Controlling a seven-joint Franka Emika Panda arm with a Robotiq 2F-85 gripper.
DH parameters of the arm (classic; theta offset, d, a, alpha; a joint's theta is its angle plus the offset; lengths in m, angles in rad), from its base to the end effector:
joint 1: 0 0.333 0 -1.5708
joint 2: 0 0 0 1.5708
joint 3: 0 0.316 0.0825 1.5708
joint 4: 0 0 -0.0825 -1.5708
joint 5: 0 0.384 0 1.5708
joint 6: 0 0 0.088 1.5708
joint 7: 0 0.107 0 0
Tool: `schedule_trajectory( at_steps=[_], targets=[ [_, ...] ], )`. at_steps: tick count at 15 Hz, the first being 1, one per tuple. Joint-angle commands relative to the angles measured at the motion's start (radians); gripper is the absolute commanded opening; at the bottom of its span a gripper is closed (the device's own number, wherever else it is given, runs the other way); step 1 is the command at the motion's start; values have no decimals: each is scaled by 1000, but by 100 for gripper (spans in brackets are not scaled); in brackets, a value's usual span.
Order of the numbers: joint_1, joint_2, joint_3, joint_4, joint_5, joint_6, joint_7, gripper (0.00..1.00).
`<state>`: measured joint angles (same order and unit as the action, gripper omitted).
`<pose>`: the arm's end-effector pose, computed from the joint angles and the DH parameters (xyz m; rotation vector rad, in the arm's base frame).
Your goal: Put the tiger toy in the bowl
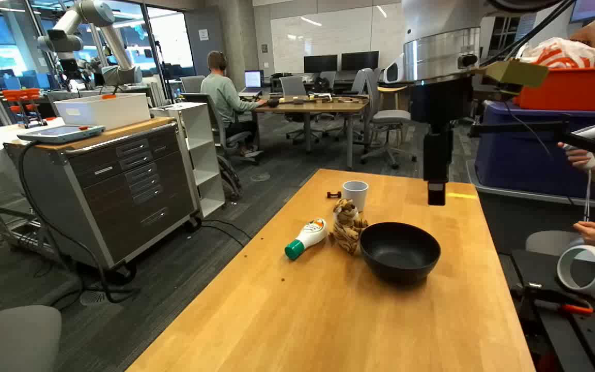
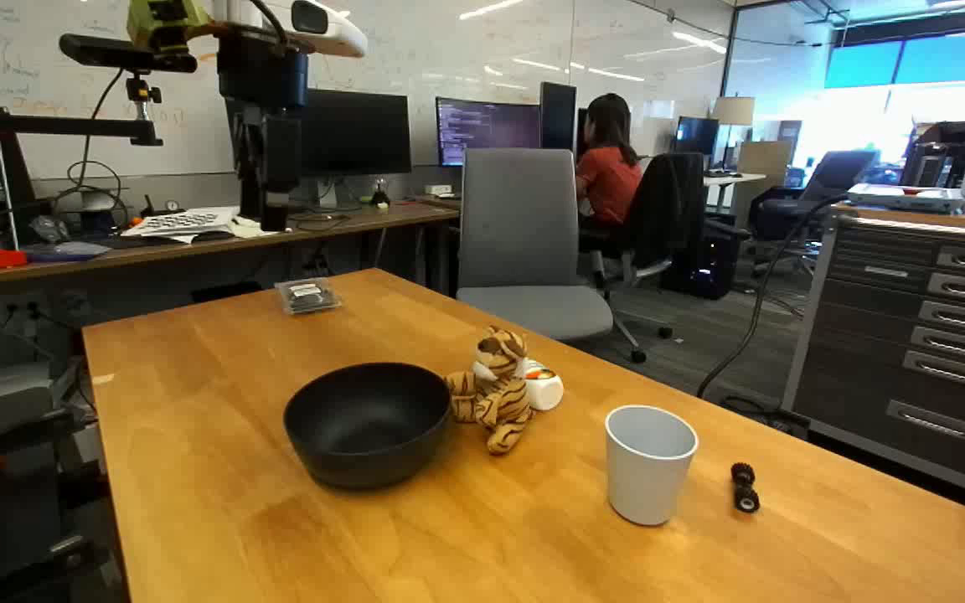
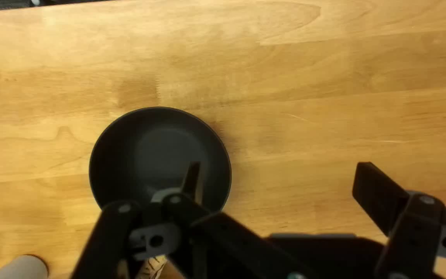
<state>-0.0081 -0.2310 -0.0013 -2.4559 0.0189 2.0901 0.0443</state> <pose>0.4357 -0.0032 0.3735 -3.1192 0.1001 0.2111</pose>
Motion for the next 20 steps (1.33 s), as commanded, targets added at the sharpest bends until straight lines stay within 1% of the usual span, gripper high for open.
schedule_trajectory(
  at_steps=[1,8,11,16,20],
  targets=[
    [0,0,0,4,0,-1,0,100],
    [0,0,0,8,0,-1,0,100],
    [-6,15,3,14,-8,34,31,100],
    [-24,76,-6,89,-4,97,109,100],
    [-44,156,-15,174,-9,136,187,100]
  ],
)
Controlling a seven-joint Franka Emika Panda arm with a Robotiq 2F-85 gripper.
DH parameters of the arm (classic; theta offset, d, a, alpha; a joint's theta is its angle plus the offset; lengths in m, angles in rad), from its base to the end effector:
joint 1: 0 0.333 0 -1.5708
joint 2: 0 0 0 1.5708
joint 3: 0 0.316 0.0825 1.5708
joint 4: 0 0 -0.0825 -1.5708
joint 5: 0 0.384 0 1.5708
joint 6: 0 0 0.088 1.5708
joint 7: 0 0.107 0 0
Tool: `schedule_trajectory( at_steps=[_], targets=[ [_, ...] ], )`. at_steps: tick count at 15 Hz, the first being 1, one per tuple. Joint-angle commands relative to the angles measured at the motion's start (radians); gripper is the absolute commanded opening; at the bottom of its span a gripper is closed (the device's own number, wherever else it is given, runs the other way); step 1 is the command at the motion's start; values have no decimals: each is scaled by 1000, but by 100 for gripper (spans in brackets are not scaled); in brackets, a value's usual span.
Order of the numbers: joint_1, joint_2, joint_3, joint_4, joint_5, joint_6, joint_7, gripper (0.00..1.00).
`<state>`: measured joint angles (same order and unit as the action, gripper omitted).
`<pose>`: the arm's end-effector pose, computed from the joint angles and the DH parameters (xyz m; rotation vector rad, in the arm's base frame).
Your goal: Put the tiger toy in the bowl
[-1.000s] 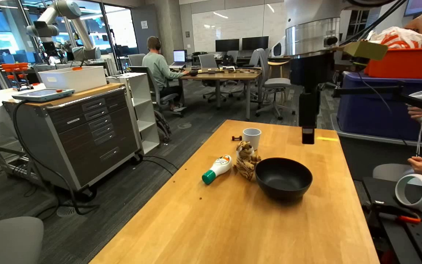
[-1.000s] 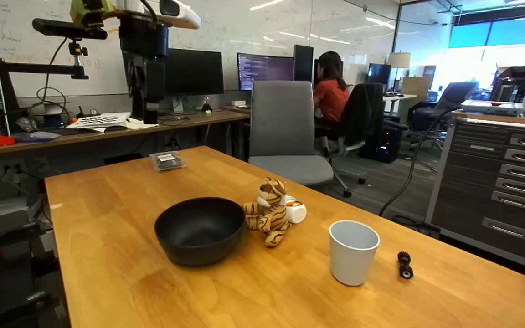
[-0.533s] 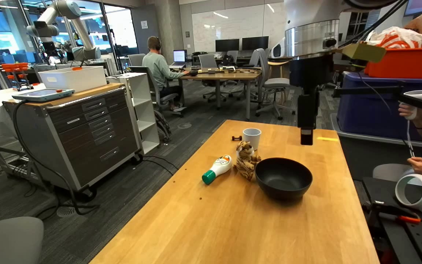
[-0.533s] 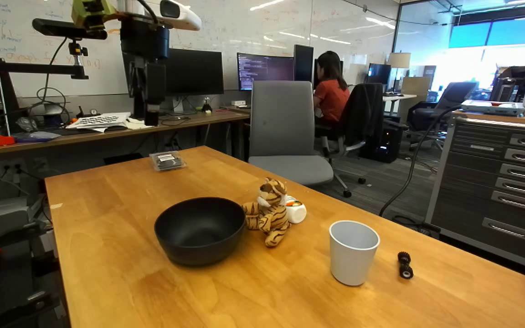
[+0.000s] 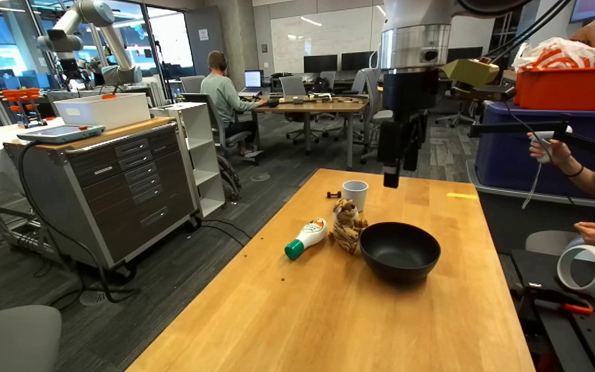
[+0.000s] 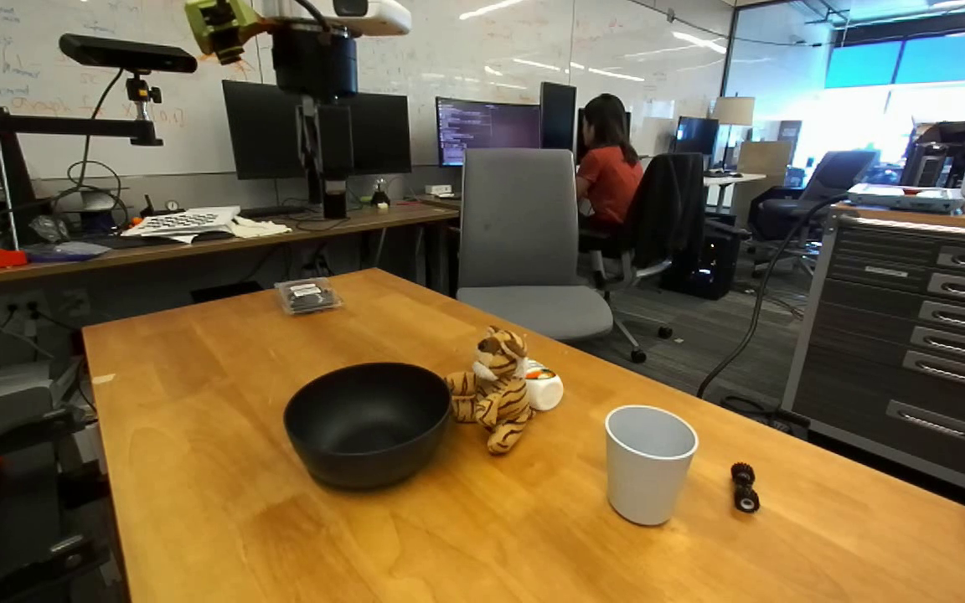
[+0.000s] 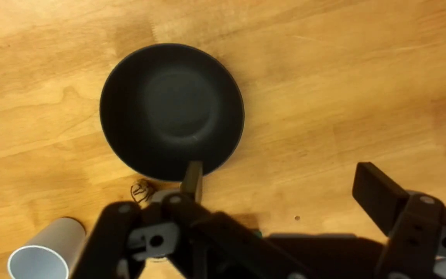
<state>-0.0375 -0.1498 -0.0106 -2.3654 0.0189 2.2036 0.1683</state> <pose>0.4771 -0.0223 0.3849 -3.1053 0.3548 0.0203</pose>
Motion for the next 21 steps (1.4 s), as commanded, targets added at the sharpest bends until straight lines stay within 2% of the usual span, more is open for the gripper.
schedule_trajectory(
  at_steps=[1,9,13,17,21],
  targets=[
    [-20,99,-10,107,-9,35,89,100],
    [-31,316,-71,255,-41,192,343,100],
    [-18,400,-106,312,-49,197,409,100],
    [-8,464,-135,339,-32,295,475,100],
    [7,516,-161,354,-43,326,521,100]
  ],
)
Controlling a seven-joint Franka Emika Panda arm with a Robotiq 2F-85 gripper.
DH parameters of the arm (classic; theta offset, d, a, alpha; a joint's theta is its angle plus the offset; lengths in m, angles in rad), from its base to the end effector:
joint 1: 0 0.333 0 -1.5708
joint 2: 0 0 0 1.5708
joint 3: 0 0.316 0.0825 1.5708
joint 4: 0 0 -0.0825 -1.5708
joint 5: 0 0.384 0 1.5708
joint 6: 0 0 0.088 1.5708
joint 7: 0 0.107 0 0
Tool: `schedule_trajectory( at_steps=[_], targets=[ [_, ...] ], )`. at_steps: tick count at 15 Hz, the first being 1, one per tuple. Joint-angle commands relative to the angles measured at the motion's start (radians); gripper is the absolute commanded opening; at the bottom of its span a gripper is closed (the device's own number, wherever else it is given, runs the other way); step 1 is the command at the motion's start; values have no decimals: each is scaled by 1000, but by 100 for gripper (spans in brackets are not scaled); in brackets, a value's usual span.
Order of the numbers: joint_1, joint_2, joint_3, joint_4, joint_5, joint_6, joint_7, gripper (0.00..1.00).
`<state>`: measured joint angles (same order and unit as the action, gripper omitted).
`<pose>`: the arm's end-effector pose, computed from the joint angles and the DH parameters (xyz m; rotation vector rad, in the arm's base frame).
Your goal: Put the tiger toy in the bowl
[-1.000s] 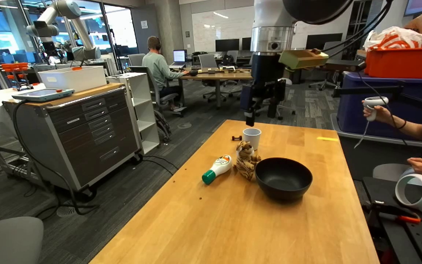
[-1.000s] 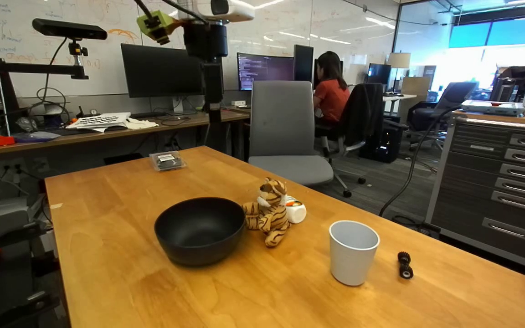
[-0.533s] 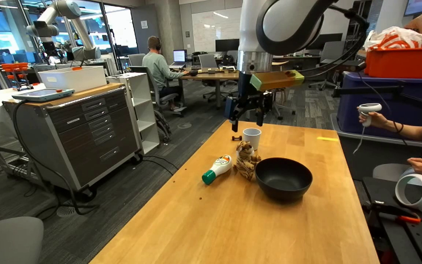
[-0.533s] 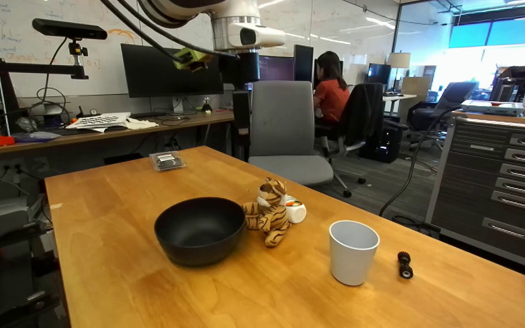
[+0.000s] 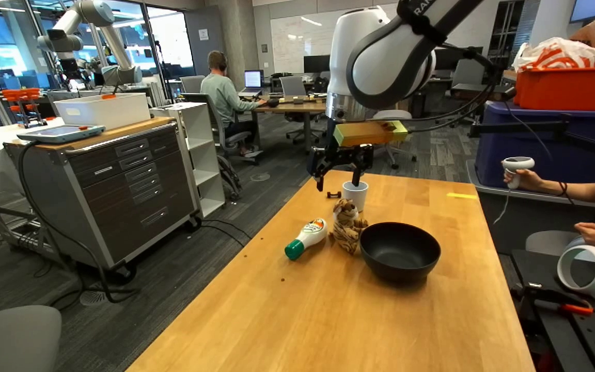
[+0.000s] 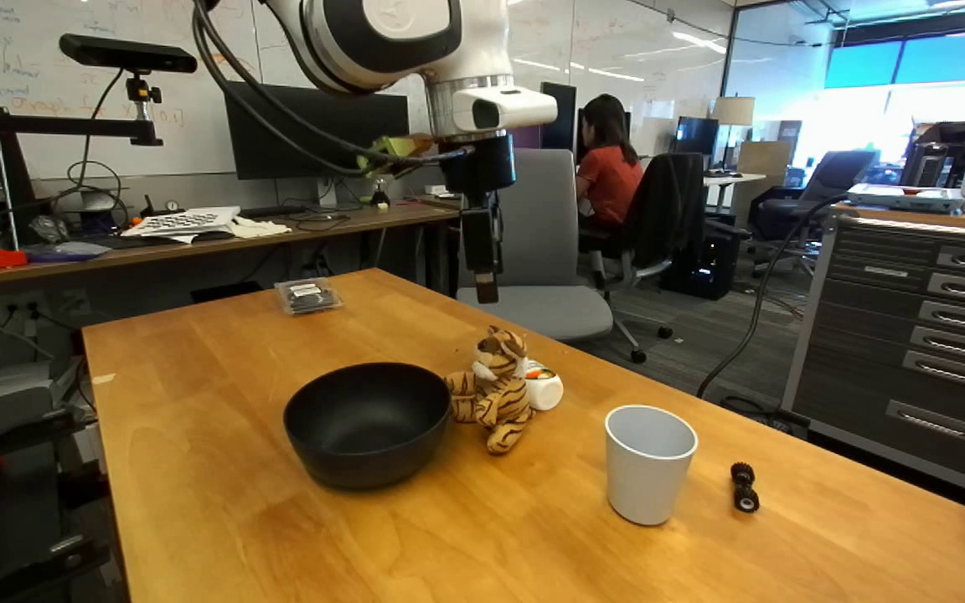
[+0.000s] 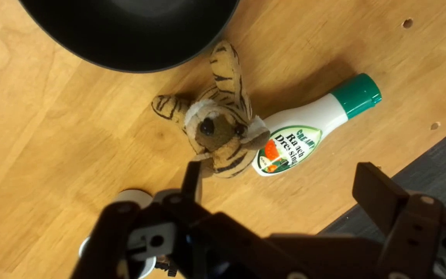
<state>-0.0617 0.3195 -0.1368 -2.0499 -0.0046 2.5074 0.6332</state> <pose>0.5952 -0.1170 0.2974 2.8618 -1.2410 0.2302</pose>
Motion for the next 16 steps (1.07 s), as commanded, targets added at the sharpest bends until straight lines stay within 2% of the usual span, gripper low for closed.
schedule_trajectory(
  at_steps=[1,10,11,12,13,14,16],
  targets=[
    [35,60,-41,41,-23,27,65,100],
    [63,131,-90,62,-34,16,107,100],
    [66,135,-92,63,-35,15,107,96],
    [68,138,-94,64,-37,10,104,78],
    [72,138,-97,62,-40,10,105,71],
    [75,141,-99,61,-41,11,105,71],
    [77,139,-97,59,-38,6,102,54]
  ],
)
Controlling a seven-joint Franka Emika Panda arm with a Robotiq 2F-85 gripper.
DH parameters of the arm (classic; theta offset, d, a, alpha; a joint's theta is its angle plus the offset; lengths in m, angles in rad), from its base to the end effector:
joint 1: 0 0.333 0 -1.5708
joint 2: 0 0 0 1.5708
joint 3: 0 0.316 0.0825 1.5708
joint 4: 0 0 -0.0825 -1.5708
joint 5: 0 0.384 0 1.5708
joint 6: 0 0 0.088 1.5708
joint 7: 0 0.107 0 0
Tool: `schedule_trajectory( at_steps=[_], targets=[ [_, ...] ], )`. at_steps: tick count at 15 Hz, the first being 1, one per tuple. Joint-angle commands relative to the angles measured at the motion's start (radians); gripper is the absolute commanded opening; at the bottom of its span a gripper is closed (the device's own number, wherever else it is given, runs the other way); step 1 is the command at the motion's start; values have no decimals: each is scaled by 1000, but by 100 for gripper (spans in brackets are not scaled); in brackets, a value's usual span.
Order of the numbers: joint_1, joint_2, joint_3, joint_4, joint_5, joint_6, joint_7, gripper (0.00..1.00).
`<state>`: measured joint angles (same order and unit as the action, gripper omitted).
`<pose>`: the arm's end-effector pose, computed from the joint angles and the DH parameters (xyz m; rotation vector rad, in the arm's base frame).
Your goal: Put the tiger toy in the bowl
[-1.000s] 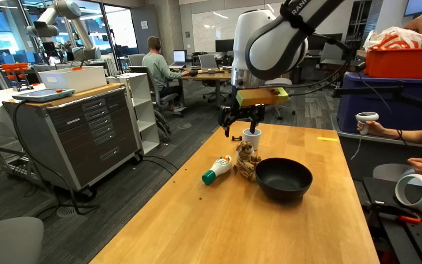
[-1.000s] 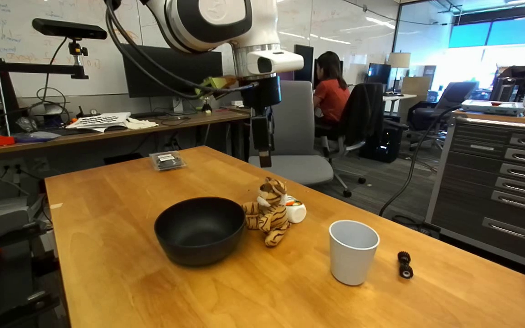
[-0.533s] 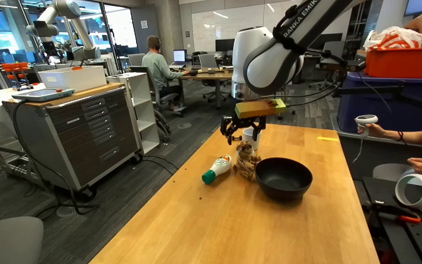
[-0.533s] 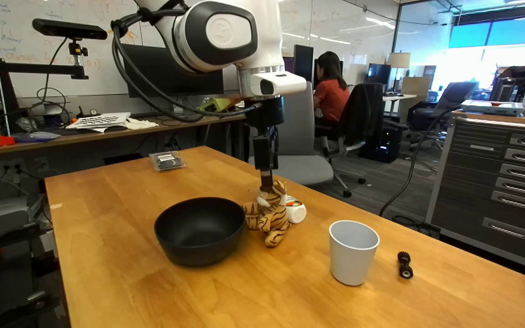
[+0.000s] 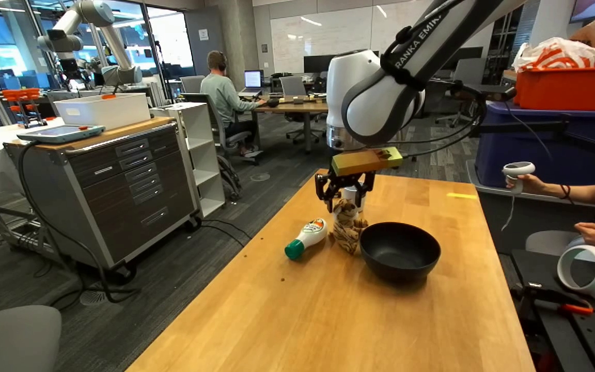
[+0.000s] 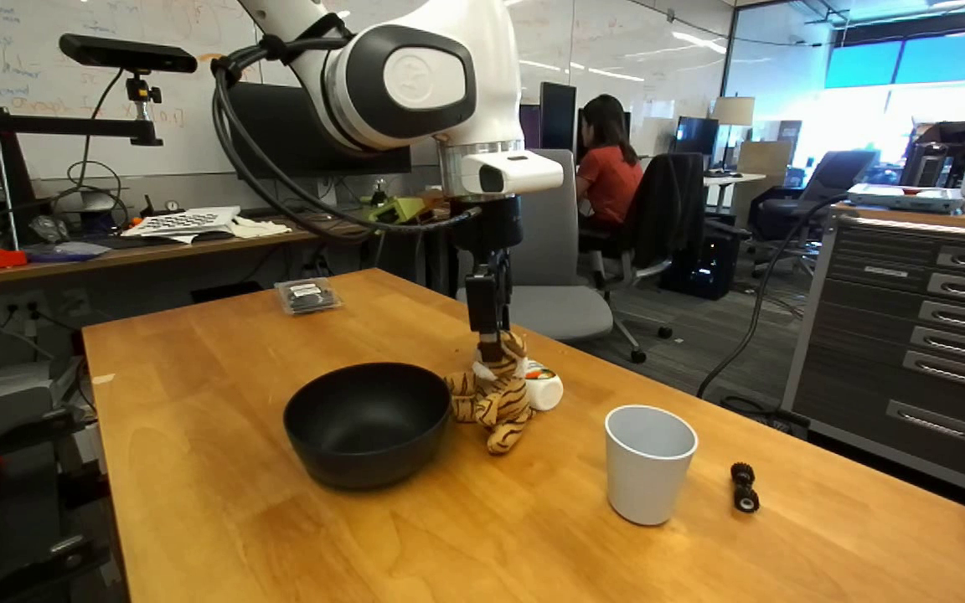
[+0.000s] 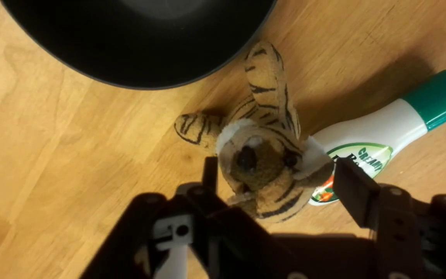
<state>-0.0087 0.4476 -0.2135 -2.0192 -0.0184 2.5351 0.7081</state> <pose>0.5973 -0.1308 0.2389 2.7586 -1.3182 0.1528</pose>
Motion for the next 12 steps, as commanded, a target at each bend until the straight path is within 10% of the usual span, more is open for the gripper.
schedule_trajectory(
  at_steps=[1,6,12],
  targets=[
    [25,8,-19,26,-21,-24,25,46],
    [27,-14,-12,17,-12,-29,16,11],
    [13,-102,24,-11,22,-58,-34,8]
  ],
)
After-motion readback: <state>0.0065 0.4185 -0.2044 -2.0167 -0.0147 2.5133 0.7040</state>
